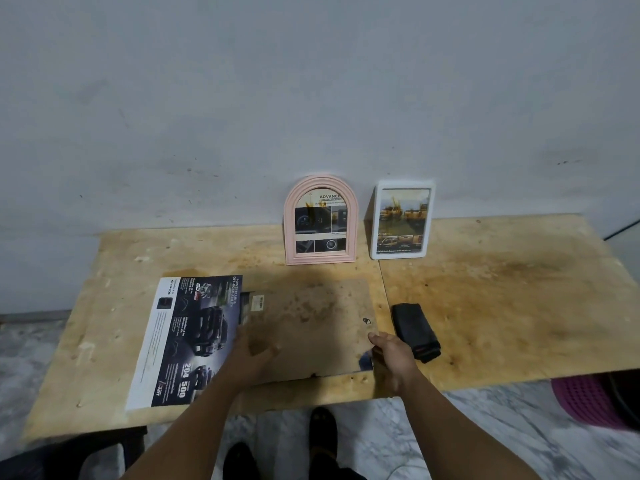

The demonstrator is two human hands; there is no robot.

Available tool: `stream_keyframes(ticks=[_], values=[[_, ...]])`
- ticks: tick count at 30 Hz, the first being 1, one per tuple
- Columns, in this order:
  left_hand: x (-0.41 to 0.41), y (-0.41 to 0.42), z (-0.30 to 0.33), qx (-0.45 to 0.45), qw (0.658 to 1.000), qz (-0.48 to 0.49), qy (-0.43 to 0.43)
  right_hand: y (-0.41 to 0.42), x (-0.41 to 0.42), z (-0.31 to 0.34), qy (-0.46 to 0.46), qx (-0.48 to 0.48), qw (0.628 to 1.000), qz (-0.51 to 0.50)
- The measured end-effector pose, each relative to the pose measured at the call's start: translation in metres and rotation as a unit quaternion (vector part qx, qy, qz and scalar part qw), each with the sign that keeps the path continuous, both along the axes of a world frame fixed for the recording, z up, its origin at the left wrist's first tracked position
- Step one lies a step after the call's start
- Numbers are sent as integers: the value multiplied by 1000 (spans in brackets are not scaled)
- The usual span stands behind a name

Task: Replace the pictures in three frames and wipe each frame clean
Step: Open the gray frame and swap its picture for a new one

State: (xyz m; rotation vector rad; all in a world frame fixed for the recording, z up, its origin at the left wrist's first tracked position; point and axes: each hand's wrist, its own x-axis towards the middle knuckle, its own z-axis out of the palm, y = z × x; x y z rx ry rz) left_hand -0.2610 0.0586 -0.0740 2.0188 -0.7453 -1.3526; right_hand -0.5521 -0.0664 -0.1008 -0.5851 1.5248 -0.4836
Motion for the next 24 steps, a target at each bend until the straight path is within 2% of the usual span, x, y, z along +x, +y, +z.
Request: stream_keyframes(ticks=[5,10,19,21,22,24], values=[[-4,-1,-2,0,1000,-10,7,-12,-21,27,-45,-86,990,-106],[-2,1,-5,-14,999,-23,-37,-57,-77,40,18,-83,975,-207],[-4,3,2,8,998,-33,-55,-121,-170,40,144,-66,943,-292],[-4,3,-1,15,997,-39,-61,-120,-173,46,212,-53,942,-253],[-4,3,-2,19,997,-40,-63,-116,-166,50,287,-47,934,-209],[-5,3,-3,33,996,-35,-75,-98,-137,61,428,-84,892,-121]])
